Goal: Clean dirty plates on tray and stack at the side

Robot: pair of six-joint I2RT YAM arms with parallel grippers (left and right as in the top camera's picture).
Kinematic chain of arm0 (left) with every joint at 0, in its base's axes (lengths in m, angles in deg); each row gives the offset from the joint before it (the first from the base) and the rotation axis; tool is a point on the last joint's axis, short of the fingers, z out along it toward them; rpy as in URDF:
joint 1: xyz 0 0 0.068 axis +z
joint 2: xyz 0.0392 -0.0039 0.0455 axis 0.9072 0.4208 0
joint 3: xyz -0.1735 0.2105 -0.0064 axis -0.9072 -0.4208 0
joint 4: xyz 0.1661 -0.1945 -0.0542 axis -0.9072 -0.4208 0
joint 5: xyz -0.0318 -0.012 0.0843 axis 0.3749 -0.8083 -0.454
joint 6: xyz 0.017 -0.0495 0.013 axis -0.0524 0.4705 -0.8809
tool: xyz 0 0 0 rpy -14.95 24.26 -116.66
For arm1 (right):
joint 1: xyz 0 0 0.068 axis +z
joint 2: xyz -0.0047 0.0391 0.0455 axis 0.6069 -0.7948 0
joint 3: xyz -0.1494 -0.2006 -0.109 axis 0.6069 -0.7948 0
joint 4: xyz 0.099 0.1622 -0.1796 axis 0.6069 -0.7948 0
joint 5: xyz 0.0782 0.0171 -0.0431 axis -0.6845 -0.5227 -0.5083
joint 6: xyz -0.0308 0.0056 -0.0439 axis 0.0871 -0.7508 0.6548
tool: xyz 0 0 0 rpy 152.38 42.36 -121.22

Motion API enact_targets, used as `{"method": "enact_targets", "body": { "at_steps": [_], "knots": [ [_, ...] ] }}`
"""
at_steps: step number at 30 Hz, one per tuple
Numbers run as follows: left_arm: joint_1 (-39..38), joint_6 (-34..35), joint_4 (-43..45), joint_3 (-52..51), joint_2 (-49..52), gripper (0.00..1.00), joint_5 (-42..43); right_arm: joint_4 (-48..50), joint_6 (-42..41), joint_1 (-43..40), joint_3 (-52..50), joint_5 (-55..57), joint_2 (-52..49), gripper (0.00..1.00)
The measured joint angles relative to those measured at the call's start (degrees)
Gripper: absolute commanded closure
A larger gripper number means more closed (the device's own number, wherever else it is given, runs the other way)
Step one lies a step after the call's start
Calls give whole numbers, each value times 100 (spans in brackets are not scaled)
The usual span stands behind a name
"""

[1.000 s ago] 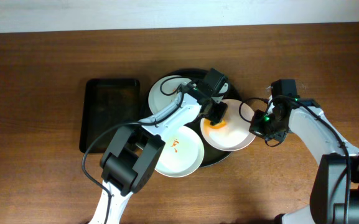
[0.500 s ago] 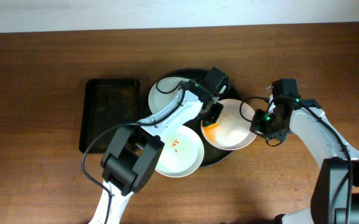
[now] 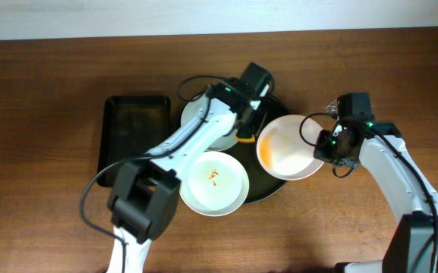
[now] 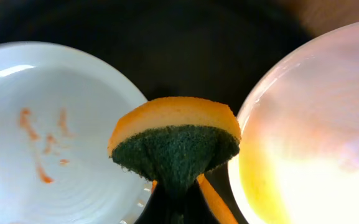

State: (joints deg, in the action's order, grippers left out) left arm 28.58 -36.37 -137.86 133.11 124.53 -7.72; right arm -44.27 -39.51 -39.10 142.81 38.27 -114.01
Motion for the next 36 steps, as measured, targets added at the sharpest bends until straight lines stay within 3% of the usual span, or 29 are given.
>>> {"method": "enact_targets", "body": {
  "at_steps": [3,8,12,17,28,34,36],
  "knots": [
    [367,0,0,9,-380,100,625,0,210,0,164,131,164,96],
    [1502,-35,-22,20,-446,100,2538,-136,522,118,540,815,339,96],
    [2122,-413,-581,31,-446,100,3150,-188,595,938,741,1912,356,96],
    [2597,-911,-1325,33,-479,100,3097,-83,675,2079,756,3836,356,96],
    [3362,-1099,-2162,35,-1207,100,2186,306,693,3206,761,6314,356,96],
    [3427,-1099,-2203,35,-1207,100,2149,476,693,3709,761,6933,356,96],
    [3427,-1099,-2203,35,-1207,100,2149,468,680,3694,761,6443,365,96]
  ]
}}
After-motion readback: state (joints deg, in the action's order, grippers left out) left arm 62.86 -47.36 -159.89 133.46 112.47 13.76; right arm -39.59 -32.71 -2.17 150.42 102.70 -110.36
